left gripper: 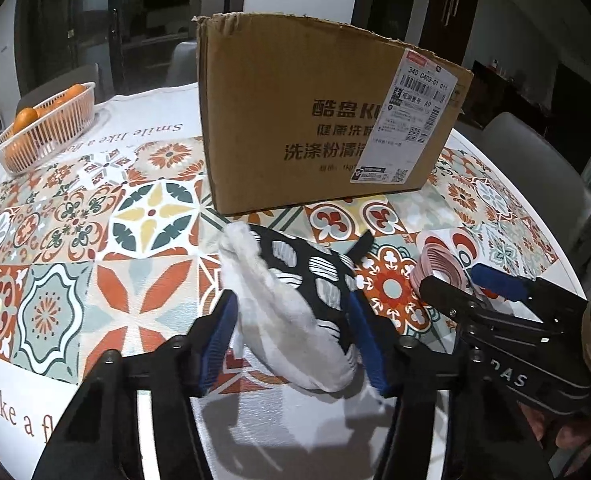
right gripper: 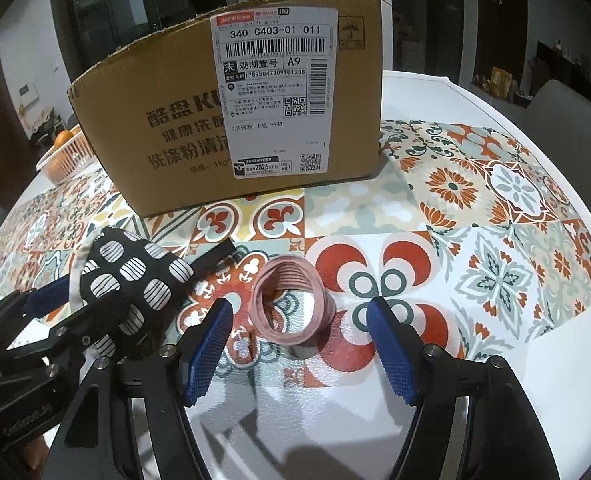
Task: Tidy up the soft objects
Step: 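Grasp the black-and-white patterned pouch with the left tool while the right tool grasps the pink hair ties, then lift and carry the patterned pouch and pink hair ties over the box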
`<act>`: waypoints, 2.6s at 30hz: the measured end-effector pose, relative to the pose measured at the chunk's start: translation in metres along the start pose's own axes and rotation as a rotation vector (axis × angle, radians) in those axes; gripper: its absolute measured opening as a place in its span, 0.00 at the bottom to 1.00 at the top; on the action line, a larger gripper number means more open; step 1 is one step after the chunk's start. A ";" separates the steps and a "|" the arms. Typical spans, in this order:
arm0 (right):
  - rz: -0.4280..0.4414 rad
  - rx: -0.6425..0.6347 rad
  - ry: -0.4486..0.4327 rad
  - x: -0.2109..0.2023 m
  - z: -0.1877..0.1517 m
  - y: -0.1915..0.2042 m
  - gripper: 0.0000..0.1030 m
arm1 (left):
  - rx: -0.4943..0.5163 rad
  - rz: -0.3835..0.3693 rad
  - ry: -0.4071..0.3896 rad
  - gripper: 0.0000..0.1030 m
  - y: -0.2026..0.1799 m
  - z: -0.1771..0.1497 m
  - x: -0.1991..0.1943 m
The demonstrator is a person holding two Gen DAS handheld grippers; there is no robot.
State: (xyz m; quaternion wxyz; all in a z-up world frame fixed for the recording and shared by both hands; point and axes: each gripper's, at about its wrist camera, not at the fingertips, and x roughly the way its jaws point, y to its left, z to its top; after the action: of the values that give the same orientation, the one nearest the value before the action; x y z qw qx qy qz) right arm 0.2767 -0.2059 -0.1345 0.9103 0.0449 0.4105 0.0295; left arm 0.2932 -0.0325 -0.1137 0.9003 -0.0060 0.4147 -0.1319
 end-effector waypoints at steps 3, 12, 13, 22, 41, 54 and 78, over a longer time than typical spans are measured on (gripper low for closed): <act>0.002 0.002 0.008 0.002 -0.002 -0.001 0.49 | -0.001 -0.010 0.001 0.35 -0.002 0.000 0.001; 0.014 0.018 0.011 0.005 -0.007 -0.007 0.15 | 0.018 -0.011 -0.014 0.18 -0.006 -0.001 -0.002; 0.016 0.018 0.008 0.004 -0.007 -0.007 0.14 | 0.019 -0.008 -0.018 0.18 -0.007 -0.001 -0.003; 0.032 0.021 -0.030 -0.011 -0.008 -0.004 0.14 | 0.029 -0.002 -0.054 0.14 -0.007 0.001 -0.014; 0.071 0.013 -0.172 -0.066 0.009 0.005 0.13 | 0.054 -0.013 -0.174 0.14 -0.017 0.016 -0.055; 0.094 0.013 -0.273 -0.094 0.032 0.008 0.13 | 0.086 -0.005 -0.285 0.14 -0.021 0.043 -0.083; 0.118 -0.010 -0.449 -0.130 0.086 0.013 0.13 | 0.152 0.002 -0.440 0.14 -0.025 0.097 -0.110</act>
State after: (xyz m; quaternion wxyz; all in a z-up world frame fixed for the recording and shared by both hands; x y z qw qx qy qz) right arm 0.2549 -0.2094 0.0207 0.9757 0.0697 0.1943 0.0741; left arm 0.2916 -0.0397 0.0344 0.9671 0.0335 0.1972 -0.1575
